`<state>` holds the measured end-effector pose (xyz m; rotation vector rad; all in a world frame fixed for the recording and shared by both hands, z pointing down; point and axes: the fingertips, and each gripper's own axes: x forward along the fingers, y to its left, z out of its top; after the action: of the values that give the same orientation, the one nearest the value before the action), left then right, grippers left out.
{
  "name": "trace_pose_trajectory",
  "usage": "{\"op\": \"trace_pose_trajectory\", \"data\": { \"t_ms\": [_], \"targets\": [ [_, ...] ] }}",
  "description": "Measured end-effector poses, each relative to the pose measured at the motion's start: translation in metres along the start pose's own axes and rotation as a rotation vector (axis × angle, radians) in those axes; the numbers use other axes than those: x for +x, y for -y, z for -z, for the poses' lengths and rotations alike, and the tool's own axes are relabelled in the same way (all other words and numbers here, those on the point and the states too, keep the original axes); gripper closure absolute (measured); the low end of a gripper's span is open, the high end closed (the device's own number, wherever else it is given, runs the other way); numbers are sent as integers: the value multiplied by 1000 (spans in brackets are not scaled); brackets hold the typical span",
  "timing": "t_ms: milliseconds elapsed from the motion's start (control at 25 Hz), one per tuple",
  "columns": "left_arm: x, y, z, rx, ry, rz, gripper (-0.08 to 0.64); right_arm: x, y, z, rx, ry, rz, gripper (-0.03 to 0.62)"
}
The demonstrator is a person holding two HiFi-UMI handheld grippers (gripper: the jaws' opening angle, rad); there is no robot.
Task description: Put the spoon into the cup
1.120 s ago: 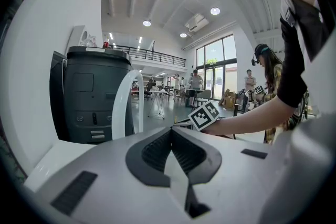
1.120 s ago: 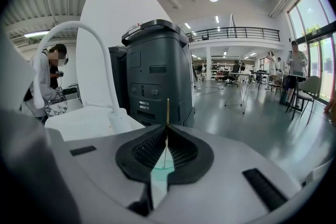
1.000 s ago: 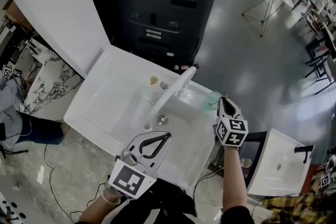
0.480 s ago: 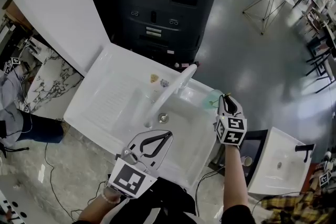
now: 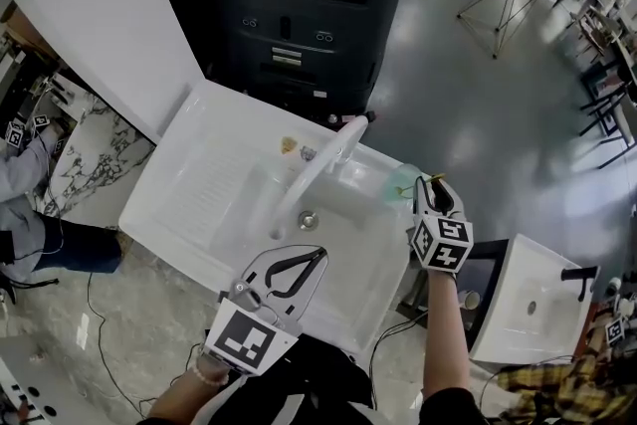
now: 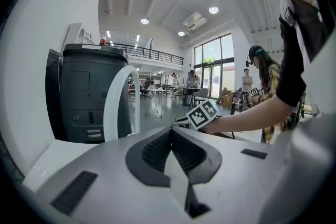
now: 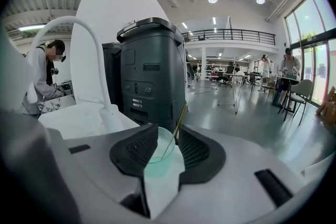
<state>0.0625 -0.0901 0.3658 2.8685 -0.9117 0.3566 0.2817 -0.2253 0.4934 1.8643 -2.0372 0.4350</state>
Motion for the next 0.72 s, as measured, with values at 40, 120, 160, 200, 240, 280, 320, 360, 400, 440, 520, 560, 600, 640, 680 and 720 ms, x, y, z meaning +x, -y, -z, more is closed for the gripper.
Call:
{"op": "trace_pose_trajectory", "data": {
  "t_ms": [40,120,160,200,240,280,320,360,400,440,520,560,600,640,680,720],
  "targets": [
    [0,0,0,0,0,2,563,-1,1,1,13,-2,-1,483],
    [1,2,0,3,-4,6,563,-2,2,5,39,-5,-5,470],
    [2,3,0,4,-4,9,563,-3,2,6,51,-8,-8,462],
    [2,4,1,5,-5,11,563,-4,3,8,60,-9,-10,458],
    [3,5,1,5,-6,14,563,-5,3,9,65,-10,-11,457],
    [4,6,1,6,-6,16,564,-6,3,11,68,-9,-11,457],
    [4,6,1,7,-6,18,563,-7,4,13,71,-9,-10,457],
    [4,7,1,8,-5,21,563,-8,4,15,74,-9,-10,457],
    [4,8,1,10,-4,23,563,-9,4,16,77,-9,-10,457],
    [4,8,1,10,-4,25,564,-10,4,17,79,-10,-11,457],
    [4,10,1,7,-6,30,563,-13,4,19,84,-9,-16,442],
    [4,10,1,8,-7,33,563,-15,4,20,87,-7,-18,440],
    [5,11,2,9,-9,36,563,-16,4,20,90,-6,-18,440],
    [5,12,2,11,-10,39,563,-18,4,21,94,-4,-17,440],
    [5,13,1,12,-10,41,563,-19,5,22,97,-3,-16,440],
    [5,14,1,11,-9,43,563,-21,5,22,101,-2,-13,440]
  ]
}}
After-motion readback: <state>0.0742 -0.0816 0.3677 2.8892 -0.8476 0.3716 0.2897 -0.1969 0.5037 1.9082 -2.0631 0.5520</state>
